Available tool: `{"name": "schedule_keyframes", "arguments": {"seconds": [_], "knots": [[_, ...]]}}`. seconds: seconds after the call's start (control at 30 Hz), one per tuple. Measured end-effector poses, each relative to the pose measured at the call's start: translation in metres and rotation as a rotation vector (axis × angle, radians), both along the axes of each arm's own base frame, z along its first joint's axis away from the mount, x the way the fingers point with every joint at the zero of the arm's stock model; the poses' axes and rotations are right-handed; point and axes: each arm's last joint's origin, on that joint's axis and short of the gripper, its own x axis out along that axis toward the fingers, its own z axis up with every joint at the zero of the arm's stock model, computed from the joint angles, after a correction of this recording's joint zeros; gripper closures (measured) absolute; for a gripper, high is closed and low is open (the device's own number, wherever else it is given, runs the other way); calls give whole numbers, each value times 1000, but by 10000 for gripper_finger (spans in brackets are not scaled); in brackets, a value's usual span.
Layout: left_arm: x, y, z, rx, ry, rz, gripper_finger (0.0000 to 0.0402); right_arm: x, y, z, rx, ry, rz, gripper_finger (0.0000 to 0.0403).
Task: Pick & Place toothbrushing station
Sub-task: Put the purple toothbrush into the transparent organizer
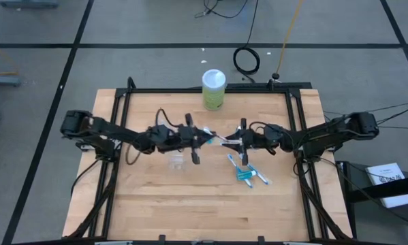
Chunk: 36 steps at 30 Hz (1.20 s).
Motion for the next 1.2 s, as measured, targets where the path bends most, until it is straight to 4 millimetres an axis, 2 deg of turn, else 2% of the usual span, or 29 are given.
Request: {"name": "schedule_keyframes", "arguments": {"seconds": [0.2,0.27,0.33,0.53,0.73,0.83,1.2], "knots": [[-29,0,23,-28,85,113,386,-6,0,-2,107,76,2,187],[-41,-3,22,-47,90,166,386,-10,0,-1,125,112,0,168],[-56,-6,13,-56,114,212,386,-15,0,1,128,142,-5,157],[-101,-9,-26,-168,92,344,386,-30,0,9,128,180,-8,159],[-129,-12,-61,-277,89,465,386,-33,0,13,124,166,-7,167],[-134,-16,-70,-289,96,502,386,-34,0,12,121,178,-7,167],[-137,-18,-78,-338,115,534,386,-36,-1,6,121,187,-34,170]]}}
